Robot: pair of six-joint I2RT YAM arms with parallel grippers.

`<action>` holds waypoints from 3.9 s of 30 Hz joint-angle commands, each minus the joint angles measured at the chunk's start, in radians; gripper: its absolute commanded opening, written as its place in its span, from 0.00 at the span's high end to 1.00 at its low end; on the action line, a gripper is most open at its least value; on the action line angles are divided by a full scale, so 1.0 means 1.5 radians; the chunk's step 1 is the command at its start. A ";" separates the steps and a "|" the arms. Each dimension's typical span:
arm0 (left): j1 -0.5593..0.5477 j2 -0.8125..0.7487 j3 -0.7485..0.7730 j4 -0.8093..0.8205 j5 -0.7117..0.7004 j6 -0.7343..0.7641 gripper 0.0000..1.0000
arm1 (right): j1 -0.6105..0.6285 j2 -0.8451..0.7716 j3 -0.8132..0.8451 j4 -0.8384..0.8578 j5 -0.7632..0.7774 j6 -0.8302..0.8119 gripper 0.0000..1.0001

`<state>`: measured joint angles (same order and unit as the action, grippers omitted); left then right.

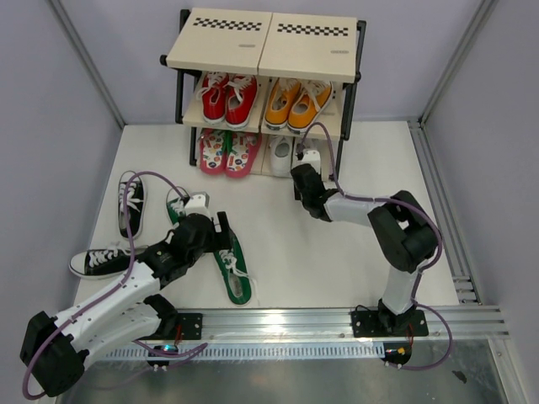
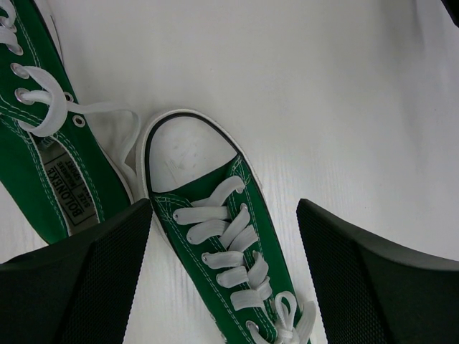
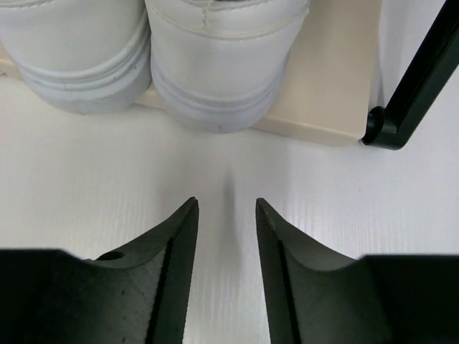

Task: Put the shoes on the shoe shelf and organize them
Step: Place the shoe at the shoe shelf, then adjust the shoe shelf at the center of the board.

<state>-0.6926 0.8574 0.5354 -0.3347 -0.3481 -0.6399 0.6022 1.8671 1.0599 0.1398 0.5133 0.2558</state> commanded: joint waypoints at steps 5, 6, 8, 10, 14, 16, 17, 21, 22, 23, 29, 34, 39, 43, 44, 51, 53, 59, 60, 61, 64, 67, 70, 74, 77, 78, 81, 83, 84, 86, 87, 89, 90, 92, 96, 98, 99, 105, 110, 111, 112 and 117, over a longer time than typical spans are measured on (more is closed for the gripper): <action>-0.001 -0.012 0.004 0.003 -0.037 -0.017 0.11 | 0.042 -0.130 -0.077 0.089 0.003 0.003 0.48; -0.001 -0.013 0.010 0.000 -0.044 -0.020 0.09 | 0.048 -0.161 -0.107 0.091 0.014 0.007 0.44; -0.002 -0.016 0.018 -0.009 -0.066 -0.025 0.05 | 0.069 -0.203 -0.171 0.111 0.022 0.018 0.39; -0.002 -0.023 0.030 -0.006 -0.097 -0.027 0.01 | 0.080 -0.276 -0.210 0.111 0.026 0.029 0.30; 0.006 -0.017 0.042 0.014 -0.174 -0.037 0.01 | 0.080 -0.415 -0.281 0.066 0.043 0.073 0.08; 0.015 -0.002 0.071 0.013 -0.184 -0.043 0.01 | 0.080 -0.490 -0.302 0.037 0.048 0.084 0.01; 0.030 0.018 0.082 0.015 -0.166 -0.043 0.01 | 0.080 -0.511 -0.305 0.026 0.046 0.079 0.00; 0.121 0.078 0.139 0.034 -0.041 -0.043 0.01 | 0.080 -0.581 -0.286 -0.039 0.072 0.074 0.00; 0.141 0.088 0.150 0.039 -0.023 -0.040 0.01 | 0.080 -0.586 -0.278 -0.069 0.088 0.073 0.00; 0.178 0.108 0.176 0.046 0.007 -0.035 0.01 | 0.075 -0.591 -0.258 -0.084 0.128 0.074 0.01; 0.299 0.145 0.270 0.052 0.114 0.009 0.01 | -0.067 -0.572 -0.197 -0.147 -0.002 0.101 0.00; 0.442 0.195 0.313 0.151 0.265 0.013 0.01 | -0.157 -0.573 -0.166 -0.111 -0.114 0.116 0.01; 0.492 0.290 0.409 0.191 0.346 0.090 0.01 | -0.159 -0.544 -0.094 -0.112 -0.082 0.047 0.00; 0.492 0.360 0.470 0.240 0.357 0.132 0.02 | -0.173 -0.527 -0.059 -0.098 -0.088 0.027 0.01; 0.493 0.385 0.480 0.251 0.345 0.139 0.02 | -0.177 -0.524 -0.050 -0.098 -0.088 0.026 0.00; 0.510 0.500 0.581 0.270 0.359 0.195 0.10 | -0.188 -0.500 -0.019 -0.075 -0.083 0.012 0.01; 0.515 0.527 0.603 0.272 0.359 0.190 0.15 | -0.192 -0.497 -0.019 -0.074 -0.083 0.010 0.00; 0.524 0.601 0.632 0.366 0.419 0.136 0.21 | -0.198 -0.488 -0.014 -0.073 -0.087 0.006 0.01; 0.525 0.621 0.644 0.375 0.429 0.133 0.21 | -0.198 -0.486 -0.012 -0.080 -0.082 0.005 0.00; 0.524 0.629 0.652 0.381 0.445 0.131 0.23 | -0.199 -0.487 -0.010 -0.083 -0.079 0.004 0.01; 0.524 0.661 0.690 0.378 0.458 0.134 0.24 | -0.201 -0.491 -0.012 -0.087 -0.075 0.002 0.00; 0.524 0.686 0.720 0.380 0.475 0.137 0.28 | -0.202 -0.493 -0.016 -0.088 -0.075 0.013 0.01; 0.524 0.705 0.742 0.377 0.476 0.130 0.34 | -0.202 -0.495 -0.020 -0.089 -0.073 0.021 0.00; 0.524 0.720 0.752 0.380 0.471 0.130 0.37 | -0.202 -0.492 -0.020 -0.089 -0.073 0.023 0.00; 0.524 0.734 0.756 0.385 0.480 0.124 0.38 | -0.202 -0.491 -0.018 -0.111 -0.067 0.021 0.00; 0.524 0.736 0.756 0.385 0.478 0.124 0.38 | -0.201 -0.492 -0.017 -0.114 -0.064 0.022 0.00; 0.524 0.743 0.757 0.383 0.487 0.124 0.42 | -0.202 -0.500 -0.018 -0.116 -0.054 0.024 0.00; 0.524 0.744 0.758 0.384 0.494 0.131 0.45 | -0.202 -0.504 -0.022 -0.117 -0.052 0.026 0.01; 0.524 0.745 0.758 0.381 0.491 0.137 0.45 | -0.203 -0.507 -0.023 -0.117 -0.052 0.025 0.00; 0.525 0.743 0.758 0.368 0.477 0.151 0.48 | -0.202 -0.507 -0.022 -0.122 -0.057 0.025 0.00; 0.525 0.743 0.759 0.364 0.474 0.157 0.49 | -0.202 -0.508 -0.022 -0.125 -0.059 0.026 0.00; 0.524 0.744 0.754 0.364 0.476 0.158 0.52 | -0.202 -0.509 -0.024 -0.131 -0.059 0.027 0.01; 0.524 0.747 0.753 0.365 0.481 0.154 0.53 | -0.202 -0.510 -0.025 -0.134 -0.059 0.028 0.01; 0.522 0.756 0.754 0.365 0.493 0.148 0.57 | -0.202 -0.515 -0.030 -0.136 -0.055 0.029 0.01; 0.505 0.758 0.752 0.344 0.473 0.175 0.64 | -0.202 -0.522 -0.047 -0.129 -0.045 0.039 0.00; 0.490 0.743 0.746 0.316 0.418 0.209 0.67 | -0.202 -0.522 -0.052 -0.126 -0.043 0.043 0.01; 0.475 0.735 0.739 0.312 0.398 0.234 0.72 | -0.202 -0.522 -0.055 -0.126 -0.042 0.046 0.00; 0.469 0.669 0.672 0.317 0.292 0.228 0.83 | -0.203 -0.519 -0.058 -0.126 -0.042 0.044 0.00; 0.469 0.623 0.618 0.319 0.280 0.228 0.87 | -0.202 -0.521 -0.062 -0.128 -0.039 0.043 0.01; 0.470 0.605 0.602 0.318 0.281 0.227 0.91 | -0.203 -0.524 -0.063 -0.129 -0.039 0.045 0.01; 0.470 0.596 0.595 0.311 0.290 0.227 0.92 | -0.203 -0.526 -0.064 -0.131 -0.038 0.047 0.01; 0.469 0.546 0.555 0.292 0.303 0.199 0.92 | -0.203 -0.543 -0.080 -0.126 -0.031 0.055 0.01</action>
<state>0.0086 1.7557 1.3922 0.1471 0.1051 -0.2794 0.3035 1.0973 0.9569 -0.0795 0.4362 0.3237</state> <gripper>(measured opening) 0.271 0.994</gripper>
